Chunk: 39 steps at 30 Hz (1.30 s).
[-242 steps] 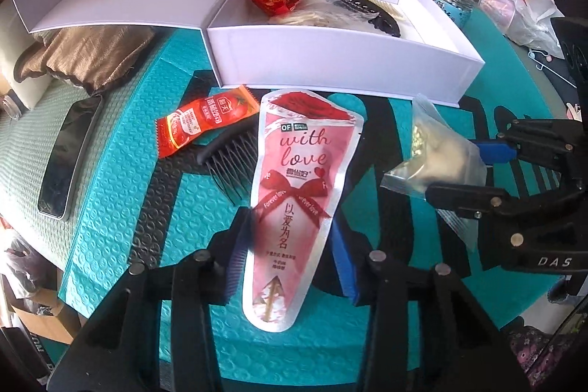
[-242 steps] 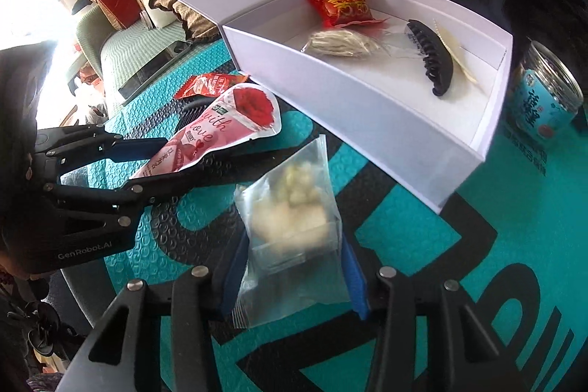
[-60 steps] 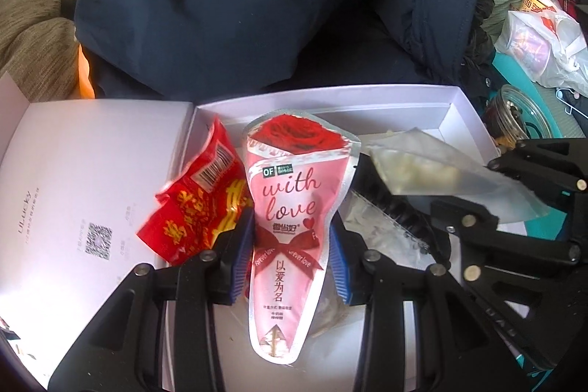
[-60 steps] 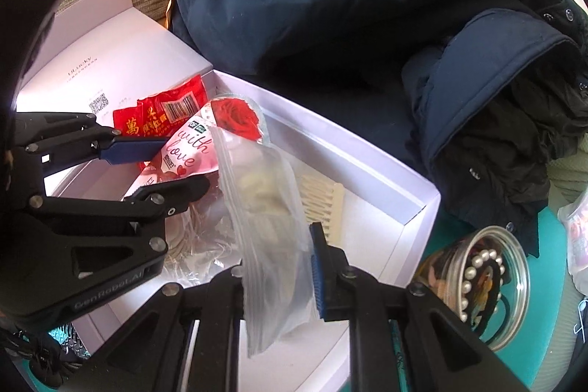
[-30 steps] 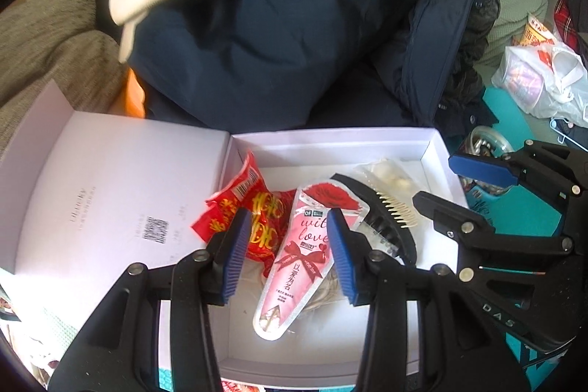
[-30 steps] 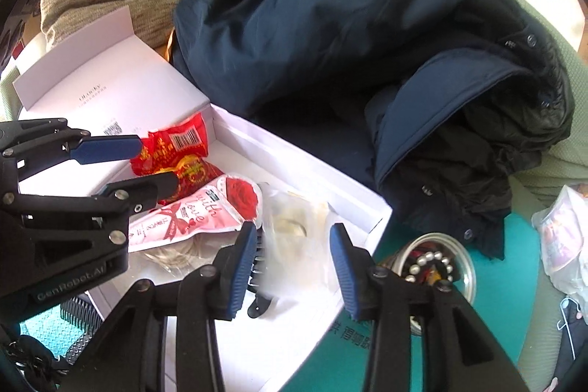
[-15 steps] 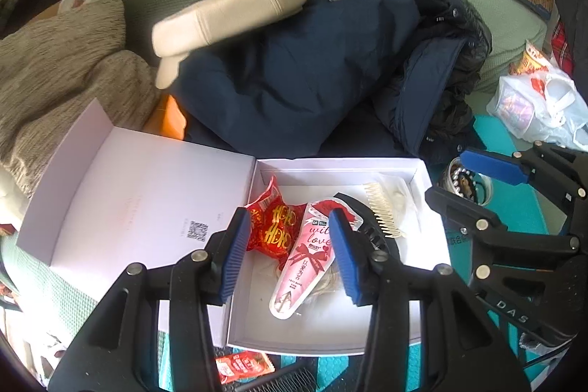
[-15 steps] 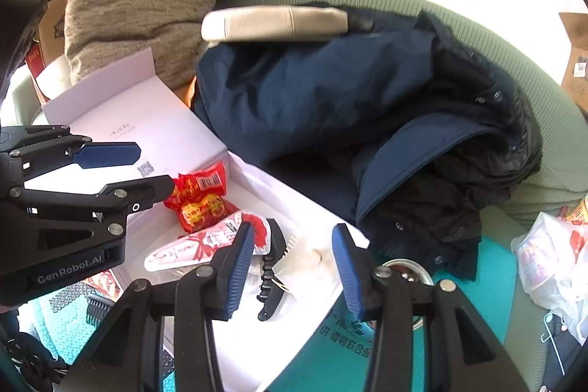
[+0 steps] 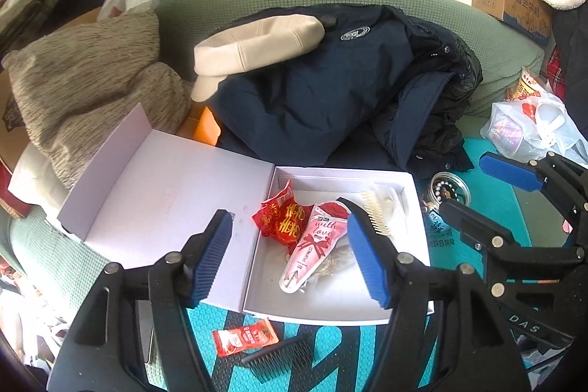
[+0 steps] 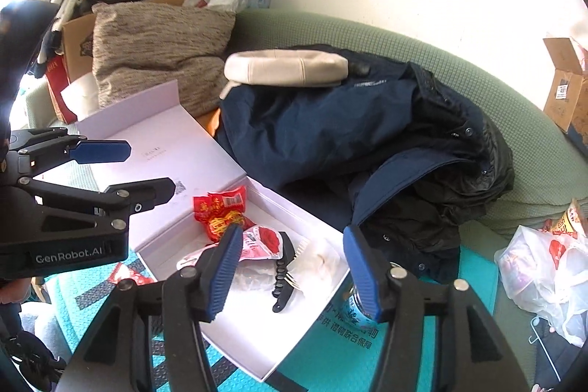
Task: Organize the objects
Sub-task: 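Withdraw both open grippers from the box back over the mat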
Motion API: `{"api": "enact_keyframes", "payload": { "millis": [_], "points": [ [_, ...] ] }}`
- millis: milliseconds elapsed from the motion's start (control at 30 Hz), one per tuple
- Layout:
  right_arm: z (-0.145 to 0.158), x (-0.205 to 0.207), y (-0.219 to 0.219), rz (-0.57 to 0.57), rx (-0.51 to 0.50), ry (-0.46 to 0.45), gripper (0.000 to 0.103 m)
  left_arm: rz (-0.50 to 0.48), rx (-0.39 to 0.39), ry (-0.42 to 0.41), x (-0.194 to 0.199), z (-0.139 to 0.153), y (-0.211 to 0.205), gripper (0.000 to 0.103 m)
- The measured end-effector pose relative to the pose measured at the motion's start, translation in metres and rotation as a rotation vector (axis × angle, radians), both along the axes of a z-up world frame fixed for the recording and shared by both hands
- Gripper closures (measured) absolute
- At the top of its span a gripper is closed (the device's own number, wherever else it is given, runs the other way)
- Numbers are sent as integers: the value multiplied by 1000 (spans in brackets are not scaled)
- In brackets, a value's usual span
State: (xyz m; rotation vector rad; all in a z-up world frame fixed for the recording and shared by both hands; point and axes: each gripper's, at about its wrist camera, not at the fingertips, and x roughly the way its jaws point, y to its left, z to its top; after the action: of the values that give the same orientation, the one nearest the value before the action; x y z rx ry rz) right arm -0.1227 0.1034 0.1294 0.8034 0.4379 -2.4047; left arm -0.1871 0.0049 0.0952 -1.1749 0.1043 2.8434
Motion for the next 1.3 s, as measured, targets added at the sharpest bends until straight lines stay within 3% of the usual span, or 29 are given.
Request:
{"api": "enact_keyframes", "payload": {
  "millis": [133, 700, 1300],
  "points": [
    [7, 15, 4, 14, -16, 6, 44, 13, -11, 15, 22, 10, -3, 31],
    [7, 93, 15, 122, -74, -12, 44, 115, -18, 25, 116, 18, -24, 25],
    [-44, 138, 23, 181, -89, -158, 44, 174, 54, -95, 177, -49, -44, 24]
  ]
}}
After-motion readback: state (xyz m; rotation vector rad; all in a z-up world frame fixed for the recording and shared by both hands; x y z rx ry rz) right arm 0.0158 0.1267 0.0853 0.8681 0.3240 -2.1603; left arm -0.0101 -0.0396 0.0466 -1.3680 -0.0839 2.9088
